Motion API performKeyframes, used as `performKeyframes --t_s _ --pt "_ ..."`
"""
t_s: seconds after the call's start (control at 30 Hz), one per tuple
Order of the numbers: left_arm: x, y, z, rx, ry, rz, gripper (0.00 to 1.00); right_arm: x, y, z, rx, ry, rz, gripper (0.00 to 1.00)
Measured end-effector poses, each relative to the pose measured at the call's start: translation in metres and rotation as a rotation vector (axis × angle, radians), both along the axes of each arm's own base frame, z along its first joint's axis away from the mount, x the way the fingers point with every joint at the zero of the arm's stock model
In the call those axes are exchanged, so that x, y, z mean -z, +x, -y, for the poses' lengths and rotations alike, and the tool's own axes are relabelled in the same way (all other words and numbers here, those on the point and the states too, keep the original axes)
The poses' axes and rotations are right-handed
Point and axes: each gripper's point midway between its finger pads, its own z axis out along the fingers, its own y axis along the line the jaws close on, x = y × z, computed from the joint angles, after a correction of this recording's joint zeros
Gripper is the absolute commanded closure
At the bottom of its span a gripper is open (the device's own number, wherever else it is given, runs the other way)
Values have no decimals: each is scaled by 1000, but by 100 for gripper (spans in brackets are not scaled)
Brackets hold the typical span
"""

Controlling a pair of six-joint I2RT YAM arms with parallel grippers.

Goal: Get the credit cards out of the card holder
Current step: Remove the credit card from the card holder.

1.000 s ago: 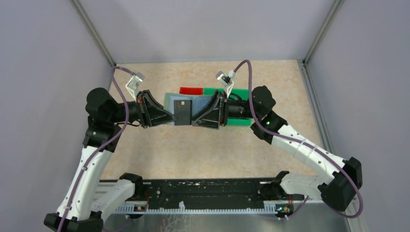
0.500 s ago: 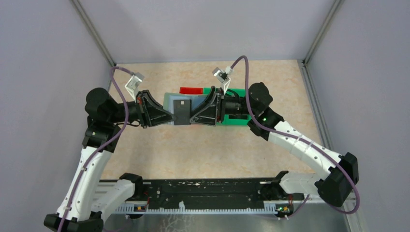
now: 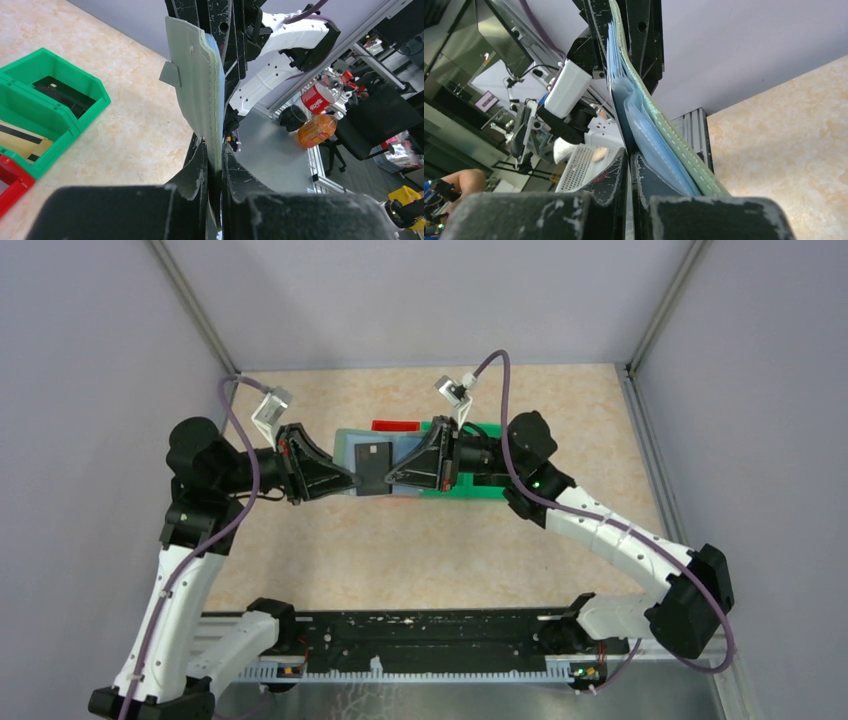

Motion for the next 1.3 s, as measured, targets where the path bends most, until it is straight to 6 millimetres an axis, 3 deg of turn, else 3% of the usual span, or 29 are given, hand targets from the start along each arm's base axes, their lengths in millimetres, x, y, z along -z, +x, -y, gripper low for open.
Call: performKeyframes --t_s 0.17,0.27,0.6,1.0,1.13,1.2,1.3 --pt "-2 -1 0 -1 7 10 74 0 0 1 4 39 -9 100" --pt "-1 -1 0 5 7 4 72 7 1 1 9 41 -31 100" --pt "-7 -6 1 22 -29 4 100 -1 -3 5 4 77 -23 100" --pt "-9 -10 2 38 -47 -23 100 1 -8 11 11 99 -8 100" --pt "-11 -10 2 38 -52 -18 100 -1 -9 11 11 105 -13 87" --pt "-12 -10 2 35 -53 -14 100 -2 -9 11 9 107 -18 75" --pt "-12 -9 1 21 -54 -7 100 -4 -10 12 6 114 -19 74"
